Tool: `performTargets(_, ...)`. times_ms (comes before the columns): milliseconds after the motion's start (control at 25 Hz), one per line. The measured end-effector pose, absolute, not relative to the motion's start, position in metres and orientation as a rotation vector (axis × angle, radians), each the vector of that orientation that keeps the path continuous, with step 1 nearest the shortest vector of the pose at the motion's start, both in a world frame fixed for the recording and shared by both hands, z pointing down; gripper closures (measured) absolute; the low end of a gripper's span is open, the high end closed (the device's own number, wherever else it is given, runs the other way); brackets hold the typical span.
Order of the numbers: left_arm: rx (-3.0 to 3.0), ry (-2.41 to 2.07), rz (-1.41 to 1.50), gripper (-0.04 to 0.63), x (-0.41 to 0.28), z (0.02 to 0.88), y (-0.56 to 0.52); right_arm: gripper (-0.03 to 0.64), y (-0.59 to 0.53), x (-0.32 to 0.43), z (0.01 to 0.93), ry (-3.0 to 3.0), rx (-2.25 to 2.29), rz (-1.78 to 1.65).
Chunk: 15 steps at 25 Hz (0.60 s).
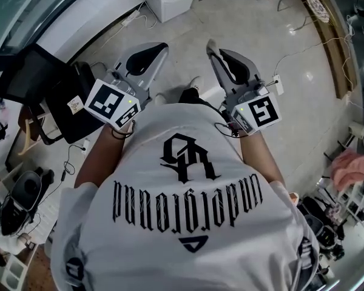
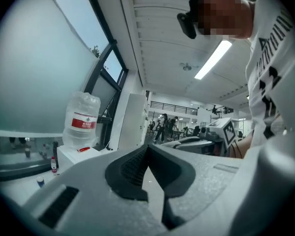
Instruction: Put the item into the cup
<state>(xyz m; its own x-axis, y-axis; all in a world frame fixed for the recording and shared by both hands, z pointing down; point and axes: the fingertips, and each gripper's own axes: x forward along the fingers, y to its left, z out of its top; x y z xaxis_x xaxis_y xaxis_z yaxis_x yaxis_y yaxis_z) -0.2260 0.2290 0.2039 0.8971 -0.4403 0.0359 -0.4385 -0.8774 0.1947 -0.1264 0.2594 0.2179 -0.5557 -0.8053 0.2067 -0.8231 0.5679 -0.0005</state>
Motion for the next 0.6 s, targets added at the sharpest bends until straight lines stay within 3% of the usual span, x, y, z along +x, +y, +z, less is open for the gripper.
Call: performTargets(600, 2.834, -0.722, 0.034, 0.581, -0.09, 0.206, 0.171, 0.565, 0.203, 0.024, 0.223, -2.618, 1.371, 0.103)
